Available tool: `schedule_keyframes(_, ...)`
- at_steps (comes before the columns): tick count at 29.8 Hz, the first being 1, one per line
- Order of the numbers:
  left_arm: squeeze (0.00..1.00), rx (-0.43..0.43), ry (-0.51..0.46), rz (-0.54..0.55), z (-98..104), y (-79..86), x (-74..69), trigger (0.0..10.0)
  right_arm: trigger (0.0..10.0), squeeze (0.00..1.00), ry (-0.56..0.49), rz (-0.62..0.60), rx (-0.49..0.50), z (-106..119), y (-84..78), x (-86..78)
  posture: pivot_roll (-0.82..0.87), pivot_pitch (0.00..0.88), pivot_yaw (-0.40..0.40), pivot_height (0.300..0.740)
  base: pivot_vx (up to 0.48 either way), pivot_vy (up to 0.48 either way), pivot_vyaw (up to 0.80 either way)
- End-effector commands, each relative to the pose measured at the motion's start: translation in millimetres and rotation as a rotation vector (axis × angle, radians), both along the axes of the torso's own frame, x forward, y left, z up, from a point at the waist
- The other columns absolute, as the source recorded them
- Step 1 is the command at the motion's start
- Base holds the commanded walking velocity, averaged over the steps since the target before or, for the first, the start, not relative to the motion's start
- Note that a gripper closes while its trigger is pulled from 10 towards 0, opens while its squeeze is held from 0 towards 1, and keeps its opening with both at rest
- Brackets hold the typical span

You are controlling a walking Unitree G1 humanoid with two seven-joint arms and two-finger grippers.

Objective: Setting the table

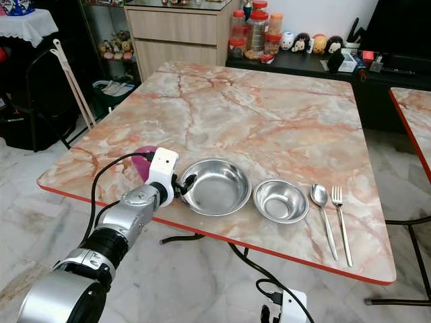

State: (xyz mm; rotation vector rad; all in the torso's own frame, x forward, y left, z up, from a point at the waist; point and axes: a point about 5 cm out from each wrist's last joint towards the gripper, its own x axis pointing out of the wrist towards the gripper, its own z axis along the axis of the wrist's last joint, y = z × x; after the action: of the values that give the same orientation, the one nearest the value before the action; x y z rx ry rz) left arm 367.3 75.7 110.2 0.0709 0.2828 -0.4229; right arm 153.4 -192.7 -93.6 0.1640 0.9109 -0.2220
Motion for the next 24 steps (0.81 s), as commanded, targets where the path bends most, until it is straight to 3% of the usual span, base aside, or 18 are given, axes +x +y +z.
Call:
schedule_keyframes(1,0.00,0.006,0.010,-0.016,3,-0.9,2.1,10.0,10.0,0.00,0.001,-0.002,-0.001,0,-1.4,-0.4,0.00,0.000,0.004,0.740,0.000,0.000,0.00)
schedule_keyframes(18,0.00,0.053,0.069,-0.042,-12,1.8,-4.4,10.0,10.0,0.00,0.001,0.007,0.001,0,-0.6,-0.8,0.00,0.000,0.007,0.740,0.000,0.000,0.00)
schedule_keyframes(24,0.00,0.114,0.142,-0.043,-22,7.0,-6.6,10.0,10.0,0.00,0.000,0.001,0.004,0,0.0,-0.6,0.00,0.000,0.009,0.740,0.000,0.000,0.00)
